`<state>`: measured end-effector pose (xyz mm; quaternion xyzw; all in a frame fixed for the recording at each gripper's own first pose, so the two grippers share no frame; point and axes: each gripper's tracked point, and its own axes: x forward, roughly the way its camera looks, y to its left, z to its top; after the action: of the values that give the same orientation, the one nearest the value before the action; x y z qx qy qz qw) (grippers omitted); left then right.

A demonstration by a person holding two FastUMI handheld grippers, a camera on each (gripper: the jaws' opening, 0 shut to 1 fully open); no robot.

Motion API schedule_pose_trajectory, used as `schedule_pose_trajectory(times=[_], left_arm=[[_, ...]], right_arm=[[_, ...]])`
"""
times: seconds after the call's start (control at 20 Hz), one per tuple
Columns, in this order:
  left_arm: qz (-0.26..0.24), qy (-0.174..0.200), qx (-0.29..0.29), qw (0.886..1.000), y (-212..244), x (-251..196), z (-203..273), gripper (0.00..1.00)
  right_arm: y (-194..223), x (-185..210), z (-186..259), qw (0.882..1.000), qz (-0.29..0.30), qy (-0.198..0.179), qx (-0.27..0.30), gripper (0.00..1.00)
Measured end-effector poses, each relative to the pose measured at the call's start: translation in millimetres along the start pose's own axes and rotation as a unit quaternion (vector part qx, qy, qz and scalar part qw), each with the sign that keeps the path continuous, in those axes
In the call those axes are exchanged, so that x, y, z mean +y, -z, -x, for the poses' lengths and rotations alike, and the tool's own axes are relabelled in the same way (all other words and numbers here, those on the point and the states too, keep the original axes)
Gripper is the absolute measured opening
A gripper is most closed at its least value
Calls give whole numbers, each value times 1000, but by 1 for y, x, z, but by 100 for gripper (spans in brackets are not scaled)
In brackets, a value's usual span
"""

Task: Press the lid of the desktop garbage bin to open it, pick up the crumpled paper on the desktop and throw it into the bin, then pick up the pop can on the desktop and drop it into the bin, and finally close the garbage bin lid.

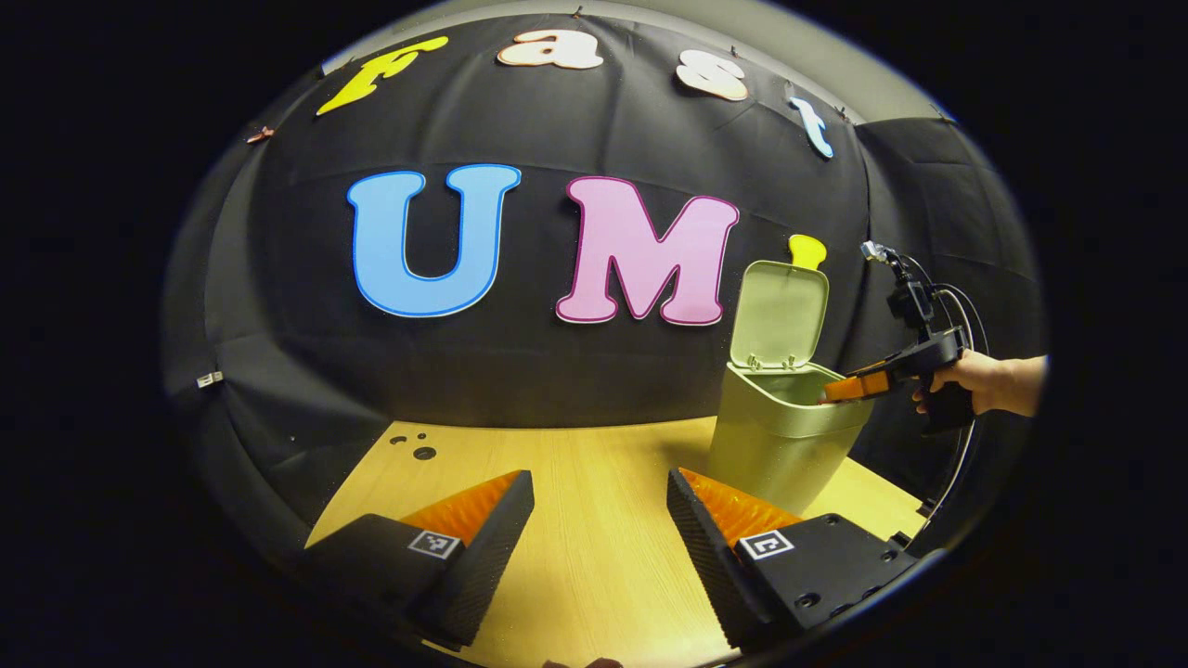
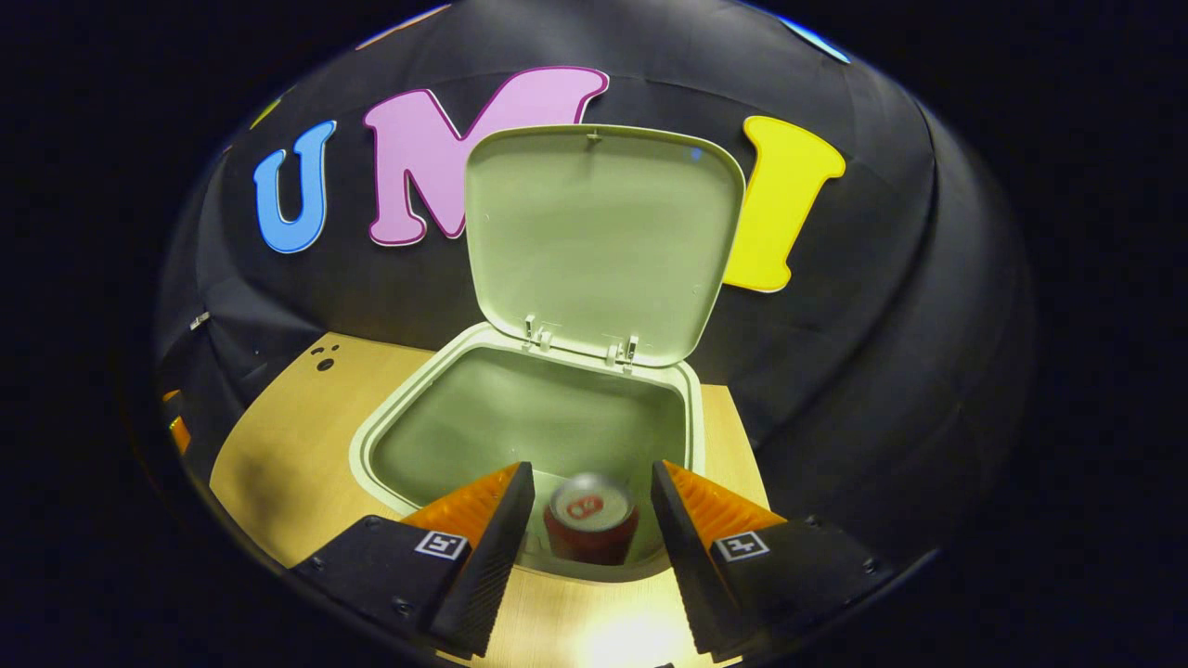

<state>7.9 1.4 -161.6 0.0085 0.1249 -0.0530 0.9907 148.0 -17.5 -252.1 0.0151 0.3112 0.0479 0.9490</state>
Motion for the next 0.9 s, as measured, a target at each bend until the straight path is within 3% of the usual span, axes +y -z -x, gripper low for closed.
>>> schedule_pose_trajectory(times=[0.4, 0.45, 0.5, 0.9], left_arm=[[-3, 1, 0, 1000, 0, -6, 4, 94], [-4, 1, 0, 1000, -1, -7, 5, 98], [-4, 1, 0, 1000, -2, -9, 7, 94], [0, -22, -9, 1000, -14, -29, 17, 94]], right_arm=[[-25, 3, 21, 999, -22, -15, -46, 81], [-32, 3, 25, 998, -26, -18, -56, 82], [-40, 2, 29, 997, -30, -20, -68, 84], [-135, -6, 69, 978, -18, -37, -203, 86]])
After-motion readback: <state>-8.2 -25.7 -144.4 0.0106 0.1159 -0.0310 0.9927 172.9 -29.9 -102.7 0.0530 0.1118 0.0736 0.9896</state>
